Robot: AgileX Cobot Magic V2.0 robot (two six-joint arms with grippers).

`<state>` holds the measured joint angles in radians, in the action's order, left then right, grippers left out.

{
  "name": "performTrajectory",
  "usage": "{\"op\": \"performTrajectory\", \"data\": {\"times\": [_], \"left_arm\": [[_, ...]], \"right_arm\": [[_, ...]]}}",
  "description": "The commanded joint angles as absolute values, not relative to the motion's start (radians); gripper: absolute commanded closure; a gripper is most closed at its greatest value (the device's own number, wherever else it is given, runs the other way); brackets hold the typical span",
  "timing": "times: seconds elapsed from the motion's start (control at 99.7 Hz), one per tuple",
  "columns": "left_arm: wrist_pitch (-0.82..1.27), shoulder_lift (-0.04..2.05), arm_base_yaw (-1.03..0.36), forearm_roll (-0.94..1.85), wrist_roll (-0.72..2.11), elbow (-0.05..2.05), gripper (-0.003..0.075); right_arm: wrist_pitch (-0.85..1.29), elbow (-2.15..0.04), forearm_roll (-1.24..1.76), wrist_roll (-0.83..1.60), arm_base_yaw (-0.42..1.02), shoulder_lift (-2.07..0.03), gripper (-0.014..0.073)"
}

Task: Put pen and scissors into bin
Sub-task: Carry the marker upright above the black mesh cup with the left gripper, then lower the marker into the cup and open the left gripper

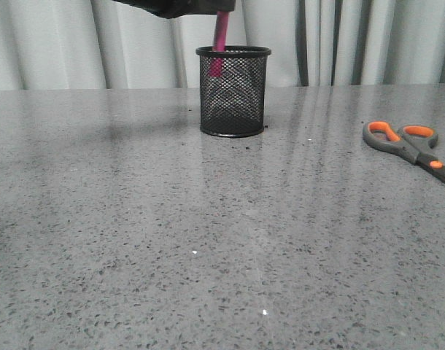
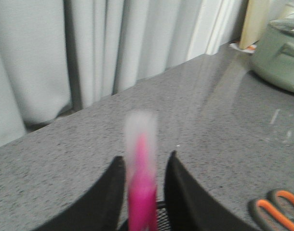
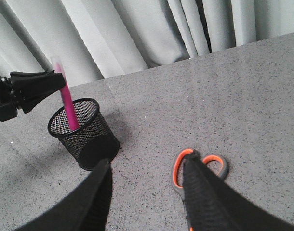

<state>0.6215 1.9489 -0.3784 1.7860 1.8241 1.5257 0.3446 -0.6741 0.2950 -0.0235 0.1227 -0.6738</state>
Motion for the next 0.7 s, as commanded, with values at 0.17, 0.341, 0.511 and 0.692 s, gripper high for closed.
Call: {"op": "performTrajectory", "data": {"times": [0.17,0.341,0.511,0.692], "left_arm": [[0.799,1.898,-0.378,1.849,1.819,1.559,0.0267],[0.795,1.82,-0.378,1.849,1.819,1.559,0.0296],[0.726,1.66,-0.374,1.849,1.787,1.559,0.0423],[0.65,1.469,-0.374,1.706,1.633,1.559,0.0526]], "right_arm": [[0.263,-0.708,0.303,-0.011,0.126,-0.678,0.0286],[0.272,-0.708,0.303,-0.011,0.126,-0.678,0.0286],[0.286,-0.708,0.303,-0.011,0.126,-0.678,0.0286],[0.429,-0.821,0.273,0.048,0.126,-0.721,0.0288]]}}
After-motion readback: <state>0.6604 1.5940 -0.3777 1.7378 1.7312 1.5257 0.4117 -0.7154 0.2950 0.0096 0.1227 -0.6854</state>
